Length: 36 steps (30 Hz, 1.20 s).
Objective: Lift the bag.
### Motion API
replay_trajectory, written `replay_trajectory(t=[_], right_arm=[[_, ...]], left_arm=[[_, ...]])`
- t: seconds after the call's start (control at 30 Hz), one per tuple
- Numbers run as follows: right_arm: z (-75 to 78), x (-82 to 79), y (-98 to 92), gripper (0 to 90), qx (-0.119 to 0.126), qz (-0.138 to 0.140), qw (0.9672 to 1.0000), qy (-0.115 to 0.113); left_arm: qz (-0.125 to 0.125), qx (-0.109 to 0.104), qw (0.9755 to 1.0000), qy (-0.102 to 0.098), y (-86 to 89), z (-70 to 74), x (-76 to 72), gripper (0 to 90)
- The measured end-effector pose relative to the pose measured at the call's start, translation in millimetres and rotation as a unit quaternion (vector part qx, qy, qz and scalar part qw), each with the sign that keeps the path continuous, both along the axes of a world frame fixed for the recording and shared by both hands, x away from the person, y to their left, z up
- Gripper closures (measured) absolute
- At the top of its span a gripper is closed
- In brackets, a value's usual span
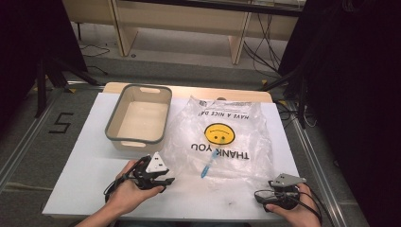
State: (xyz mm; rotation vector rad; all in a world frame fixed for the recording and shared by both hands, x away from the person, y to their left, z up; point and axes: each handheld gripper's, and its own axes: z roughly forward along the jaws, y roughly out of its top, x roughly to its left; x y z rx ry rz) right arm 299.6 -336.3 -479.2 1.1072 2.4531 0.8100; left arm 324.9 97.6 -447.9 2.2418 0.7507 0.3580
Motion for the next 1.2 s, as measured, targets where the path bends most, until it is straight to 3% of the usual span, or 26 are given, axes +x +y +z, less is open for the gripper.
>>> replay_trajectory(t=[0.03,0.07,0.17,0.23,0.43,0.5,0.73,0.87,1.07,1.2], right_arm=[[-0.6,0.4,-1.0,26.4,0.006,-0.002,1.0000,0.007],[-0.9,0.6,-1.6,26.7,0.008,-0.001,0.9999,0.008],[-1.2,0.5,-2.6,27.6,0.014,-0.005,0.9999,0.008],[-1.3,0.6,-3.1,28.3,0.015,-0.005,0.9998,0.009],[-0.9,0.9,-3.4,33.2,0.016,-0.005,0.9998,0.007],[-0.6,0.8,-3.1,34.3,0.016,-0.005,0.9998,0.008],[-0.6,0.8,-3.3,37.1,0.017,-0.002,0.9998,0.008],[-0.6,0.9,-3.6,42.7,0.020,-0.004,0.9998,0.005],[0.4,1.5,-5.3,63.7,0.025,-0.007,0.9997,0.004],[1.7,3.2,-6.2,80.6,0.031,-0.010,0.9994,0.014]], left_arm=[[-0.001,0.006,0.9999,-0.009,1.3,-0.4,-0.1,43.9],[0.001,0.009,0.9999,-0.014,1.9,-0.9,-0.4,38.2],[-0.006,0.039,0.9989,-0.028,4.5,-4.5,-2.3,31.9],[-0.007,0.051,0.9986,-0.015,5.5,-10.3,-2.0,24.3],[-0.025,0.071,0.9966,0.033,4.7,-29.7,7.2,21.3],[-0.026,0.080,0.9958,0.037,4.4,-32.9,10.0,24.7],[-0.025,0.054,0.9964,0.060,4.6,-36.2,18.2,30.5],[-0.032,0.040,0.9967,0.064,6.6,-36.0,20.4,41.9],[-0.026,0.036,0.9965,0.071,3.0,-34.4,21.3,66.7],[-0.029,0.035,0.9963,0.073,1.3,-34.0,21.8,84.7]])
